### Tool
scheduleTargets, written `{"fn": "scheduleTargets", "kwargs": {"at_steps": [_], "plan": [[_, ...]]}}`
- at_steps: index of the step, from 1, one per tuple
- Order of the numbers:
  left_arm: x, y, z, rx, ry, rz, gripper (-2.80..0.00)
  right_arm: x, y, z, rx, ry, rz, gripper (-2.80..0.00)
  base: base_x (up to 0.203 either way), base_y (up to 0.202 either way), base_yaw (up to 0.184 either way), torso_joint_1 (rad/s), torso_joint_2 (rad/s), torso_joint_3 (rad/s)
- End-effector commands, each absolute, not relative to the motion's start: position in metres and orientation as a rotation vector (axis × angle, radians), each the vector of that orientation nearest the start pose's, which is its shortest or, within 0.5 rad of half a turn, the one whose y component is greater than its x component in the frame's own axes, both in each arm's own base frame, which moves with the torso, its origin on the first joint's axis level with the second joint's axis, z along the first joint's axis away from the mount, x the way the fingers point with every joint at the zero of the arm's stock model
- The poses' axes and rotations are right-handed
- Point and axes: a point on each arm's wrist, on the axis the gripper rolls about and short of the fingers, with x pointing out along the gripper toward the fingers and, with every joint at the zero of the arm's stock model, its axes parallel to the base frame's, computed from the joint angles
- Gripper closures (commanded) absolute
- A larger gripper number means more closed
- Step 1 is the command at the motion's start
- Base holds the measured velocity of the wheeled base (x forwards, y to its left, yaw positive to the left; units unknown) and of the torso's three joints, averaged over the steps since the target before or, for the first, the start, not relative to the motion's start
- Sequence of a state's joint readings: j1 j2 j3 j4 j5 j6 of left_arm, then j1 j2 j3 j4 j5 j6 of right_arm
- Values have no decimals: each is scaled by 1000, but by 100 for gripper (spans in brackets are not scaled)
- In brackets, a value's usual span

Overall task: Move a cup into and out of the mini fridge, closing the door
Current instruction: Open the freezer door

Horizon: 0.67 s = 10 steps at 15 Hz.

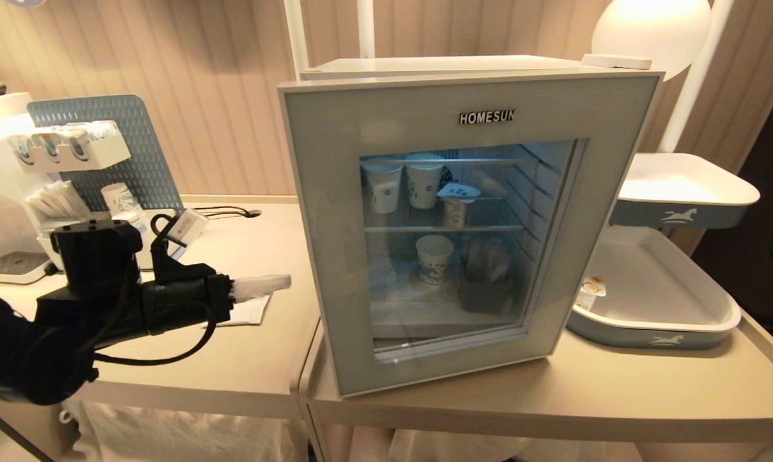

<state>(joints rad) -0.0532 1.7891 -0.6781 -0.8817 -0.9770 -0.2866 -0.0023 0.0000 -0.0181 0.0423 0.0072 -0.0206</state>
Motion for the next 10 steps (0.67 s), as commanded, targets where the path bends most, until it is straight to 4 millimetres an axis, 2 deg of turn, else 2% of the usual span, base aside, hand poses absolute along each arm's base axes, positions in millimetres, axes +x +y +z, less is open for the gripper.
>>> {"fn": "scheduleTargets", "kwargs": {"at_steps": [1,5,8,10], "plan": [[311,-38,146,-366,361,-1003,0,-24,0,76,-21,25,6,0,0,0,0,0,0,0],[339,-52,144,-356,357,-1038,0,-24,0,76,-21,26,5,0,0,0,0,0,0,0],[342,-70,137,-359,390,-1077,0,-24,0,76,-21,26,6,0,0,0,0,0,0,0],[337,-78,137,-357,399,-1100,0,-24,0,76,-21,26,5,0,0,0,0,0,0,0]]}}
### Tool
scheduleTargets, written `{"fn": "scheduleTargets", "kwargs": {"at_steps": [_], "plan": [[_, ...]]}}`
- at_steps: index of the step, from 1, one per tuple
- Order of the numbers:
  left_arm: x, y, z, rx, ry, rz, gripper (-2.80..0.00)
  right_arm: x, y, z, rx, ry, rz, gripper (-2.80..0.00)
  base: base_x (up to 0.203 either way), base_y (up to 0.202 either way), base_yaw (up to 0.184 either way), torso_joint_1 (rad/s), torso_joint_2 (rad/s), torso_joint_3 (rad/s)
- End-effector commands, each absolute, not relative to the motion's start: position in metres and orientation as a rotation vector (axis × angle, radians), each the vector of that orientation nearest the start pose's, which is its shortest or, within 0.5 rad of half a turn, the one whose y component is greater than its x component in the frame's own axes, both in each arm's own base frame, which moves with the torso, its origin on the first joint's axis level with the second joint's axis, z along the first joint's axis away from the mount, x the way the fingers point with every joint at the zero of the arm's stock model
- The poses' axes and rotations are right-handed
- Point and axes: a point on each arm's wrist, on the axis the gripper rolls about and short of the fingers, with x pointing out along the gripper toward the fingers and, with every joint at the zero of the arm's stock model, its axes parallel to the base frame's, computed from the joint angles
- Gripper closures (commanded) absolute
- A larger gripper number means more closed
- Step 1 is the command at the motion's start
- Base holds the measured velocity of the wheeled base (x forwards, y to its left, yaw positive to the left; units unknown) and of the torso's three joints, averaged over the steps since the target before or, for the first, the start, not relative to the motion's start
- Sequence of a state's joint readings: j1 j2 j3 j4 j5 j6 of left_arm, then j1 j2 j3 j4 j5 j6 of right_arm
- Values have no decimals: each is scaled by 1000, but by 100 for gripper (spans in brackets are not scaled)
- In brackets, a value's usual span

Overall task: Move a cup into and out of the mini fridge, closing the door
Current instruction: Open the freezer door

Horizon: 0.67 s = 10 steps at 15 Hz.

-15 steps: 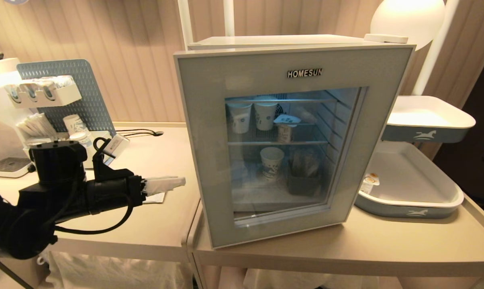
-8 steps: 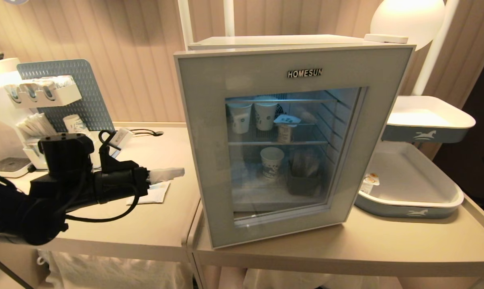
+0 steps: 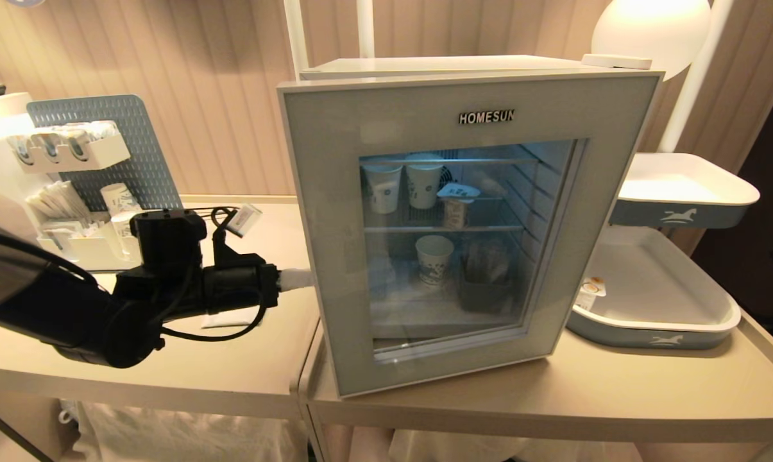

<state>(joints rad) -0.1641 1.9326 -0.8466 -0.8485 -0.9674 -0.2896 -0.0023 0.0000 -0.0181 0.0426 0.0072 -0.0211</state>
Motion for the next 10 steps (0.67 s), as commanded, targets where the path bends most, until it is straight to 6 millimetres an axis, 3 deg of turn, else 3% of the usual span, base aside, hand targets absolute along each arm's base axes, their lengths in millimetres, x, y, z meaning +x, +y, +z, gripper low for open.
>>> {"fn": "scheduleTargets", "kwargs": {"at_steps": [1,5,8,10], "plan": [[331,-78,140,-355,397,-1104,0,-24,0,76,-21,26,6,0,0,0,0,0,0,0],[289,-88,171,-319,338,-1181,0,-24,0,76,-21,26,5,0,0,0,0,0,0,0],[263,-109,183,-300,331,-1277,0,-24,0,76,-21,26,5,0,0,0,0,0,0,0],[240,-133,191,-281,349,-1388,0,-24,0,76,-21,26,6,0,0,0,0,0,0,0]]}}
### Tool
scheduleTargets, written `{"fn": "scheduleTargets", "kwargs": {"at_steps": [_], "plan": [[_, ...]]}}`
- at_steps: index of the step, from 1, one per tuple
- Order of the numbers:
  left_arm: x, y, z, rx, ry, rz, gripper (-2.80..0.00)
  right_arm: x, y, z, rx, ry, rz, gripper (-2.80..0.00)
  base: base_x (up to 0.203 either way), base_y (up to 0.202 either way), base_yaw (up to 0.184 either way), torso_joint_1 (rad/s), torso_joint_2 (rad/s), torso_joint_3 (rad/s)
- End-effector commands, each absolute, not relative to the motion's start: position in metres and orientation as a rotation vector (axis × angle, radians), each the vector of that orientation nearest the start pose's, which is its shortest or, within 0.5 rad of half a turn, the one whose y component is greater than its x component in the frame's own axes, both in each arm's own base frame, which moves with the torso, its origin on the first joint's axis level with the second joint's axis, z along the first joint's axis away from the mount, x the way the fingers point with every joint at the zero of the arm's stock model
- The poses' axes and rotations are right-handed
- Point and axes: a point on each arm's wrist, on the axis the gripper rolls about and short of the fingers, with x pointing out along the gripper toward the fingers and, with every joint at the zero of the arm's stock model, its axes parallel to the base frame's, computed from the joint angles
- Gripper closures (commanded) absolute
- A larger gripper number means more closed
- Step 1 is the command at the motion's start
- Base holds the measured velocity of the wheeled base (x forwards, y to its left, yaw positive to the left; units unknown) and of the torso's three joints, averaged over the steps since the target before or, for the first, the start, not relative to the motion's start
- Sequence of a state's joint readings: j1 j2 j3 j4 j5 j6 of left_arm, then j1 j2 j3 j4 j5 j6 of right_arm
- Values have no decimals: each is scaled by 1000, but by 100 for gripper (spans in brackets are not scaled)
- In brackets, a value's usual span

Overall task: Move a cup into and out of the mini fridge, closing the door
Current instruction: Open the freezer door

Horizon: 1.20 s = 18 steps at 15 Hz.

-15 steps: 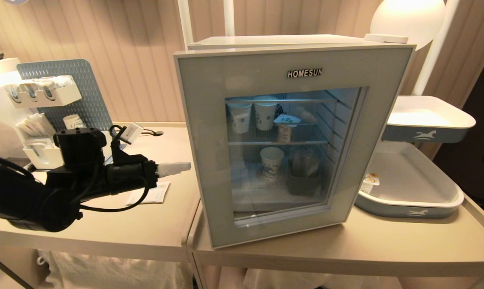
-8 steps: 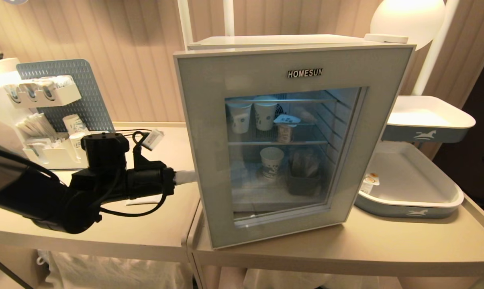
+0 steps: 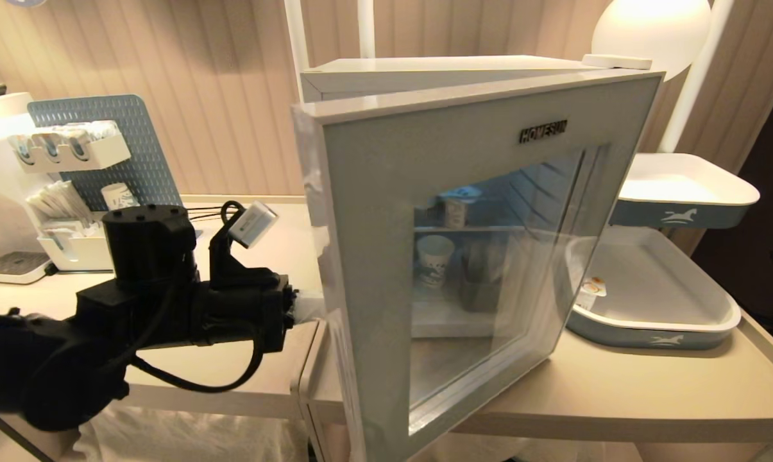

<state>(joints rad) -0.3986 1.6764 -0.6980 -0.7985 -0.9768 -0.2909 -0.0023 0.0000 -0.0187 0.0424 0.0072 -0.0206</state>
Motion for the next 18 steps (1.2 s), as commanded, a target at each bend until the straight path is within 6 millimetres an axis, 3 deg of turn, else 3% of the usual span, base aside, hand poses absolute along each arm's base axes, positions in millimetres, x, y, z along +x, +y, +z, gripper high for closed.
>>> {"fn": "scheduleTargets", "kwargs": {"at_steps": [1,2,7,11,13,18], "plan": [[225,-142,195,-266,356,-1443,0,-24,0,76,-21,26,6,0,0,0,0,0,0,0],[216,-144,196,-248,357,-1467,0,-24,0,76,-21,26,6,0,0,0,0,0,0,0],[217,-146,190,-248,387,-1460,0,-24,0,76,-21,26,5,0,0,0,0,0,0,0],[190,-190,198,-207,438,-1641,0,-24,0,76,-21,28,6,0,0,0,0,0,0,0],[179,-205,188,-109,470,-1650,0,-24,0,76,-21,28,6,0,0,0,0,0,0,0],[165,-213,175,-19,503,-1639,0,-24,0,76,-21,28,6,0,0,0,0,0,0,0]]}}
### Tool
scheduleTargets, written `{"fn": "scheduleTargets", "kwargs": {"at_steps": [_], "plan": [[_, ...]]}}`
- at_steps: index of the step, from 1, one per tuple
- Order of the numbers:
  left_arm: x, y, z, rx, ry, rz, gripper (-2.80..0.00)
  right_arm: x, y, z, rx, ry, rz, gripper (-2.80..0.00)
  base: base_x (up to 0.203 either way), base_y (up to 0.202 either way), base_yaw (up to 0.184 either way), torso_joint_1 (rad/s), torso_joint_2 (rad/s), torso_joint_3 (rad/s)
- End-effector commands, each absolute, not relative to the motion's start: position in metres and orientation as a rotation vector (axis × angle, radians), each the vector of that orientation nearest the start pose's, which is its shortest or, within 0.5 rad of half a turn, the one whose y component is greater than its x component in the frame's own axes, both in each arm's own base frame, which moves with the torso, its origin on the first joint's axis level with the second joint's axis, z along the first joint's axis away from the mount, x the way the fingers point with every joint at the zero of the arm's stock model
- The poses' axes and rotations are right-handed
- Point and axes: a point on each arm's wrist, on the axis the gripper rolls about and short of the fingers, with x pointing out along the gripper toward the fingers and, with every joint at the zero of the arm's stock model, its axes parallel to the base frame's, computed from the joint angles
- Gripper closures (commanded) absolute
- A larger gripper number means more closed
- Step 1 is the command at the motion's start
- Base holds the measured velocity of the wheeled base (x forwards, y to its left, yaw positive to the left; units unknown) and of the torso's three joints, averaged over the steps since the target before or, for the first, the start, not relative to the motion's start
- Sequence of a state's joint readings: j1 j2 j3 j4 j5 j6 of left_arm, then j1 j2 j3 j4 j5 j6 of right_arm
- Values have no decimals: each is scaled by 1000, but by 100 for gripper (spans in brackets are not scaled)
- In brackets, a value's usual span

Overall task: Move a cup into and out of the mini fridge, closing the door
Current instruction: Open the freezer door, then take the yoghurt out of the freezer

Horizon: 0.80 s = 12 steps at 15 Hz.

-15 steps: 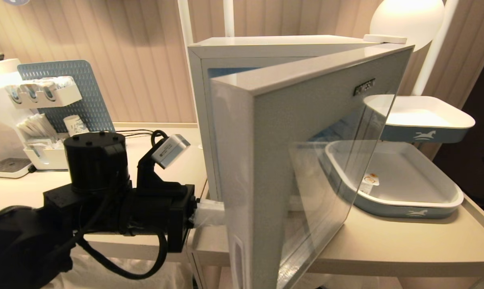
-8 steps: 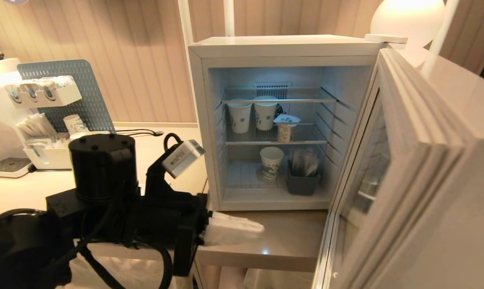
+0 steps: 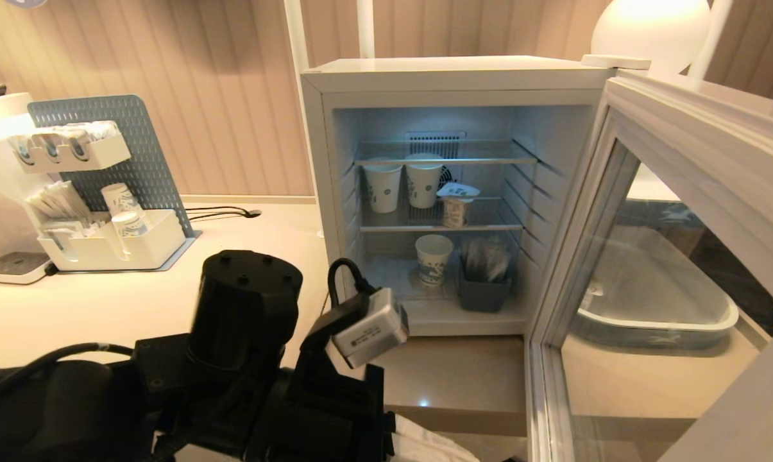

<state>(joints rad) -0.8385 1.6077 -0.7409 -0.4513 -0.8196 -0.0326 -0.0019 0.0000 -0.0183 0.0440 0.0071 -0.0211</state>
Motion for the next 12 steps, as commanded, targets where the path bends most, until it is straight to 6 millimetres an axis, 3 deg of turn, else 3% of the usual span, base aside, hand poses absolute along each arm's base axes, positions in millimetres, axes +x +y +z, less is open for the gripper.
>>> {"fn": "scheduleTargets", "kwargs": {"at_steps": [1,3,5,7,9,11,12], "plan": [[165,-211,175,-17,501,-1629,0,-24,0,76,-21,28,5,0,0,0,0,0,0,0],[167,-203,177,-17,486,-1573,0,-24,0,76,-21,28,5,0,0,0,0,0,0,0],[181,-163,190,-42,418,-1349,0,-24,0,76,-21,28,5,0,0,0,0,0,0,0],[178,-107,223,-110,285,-1103,0,-25,0,76,-21,37,6,0,0,0,0,0,0,0],[142,-50,268,-191,121,-862,0,-25,0,76,-23,40,7,0,0,0,0,0,0,0],[72,-16,303,-231,17,-650,0,-25,0,76,-21,40,5,0,0,0,0,0,0,0],[29,-11,311,-246,-6,-560,0,-25,0,76,-21,40,5,0,0,0,0,0,0,0]]}}
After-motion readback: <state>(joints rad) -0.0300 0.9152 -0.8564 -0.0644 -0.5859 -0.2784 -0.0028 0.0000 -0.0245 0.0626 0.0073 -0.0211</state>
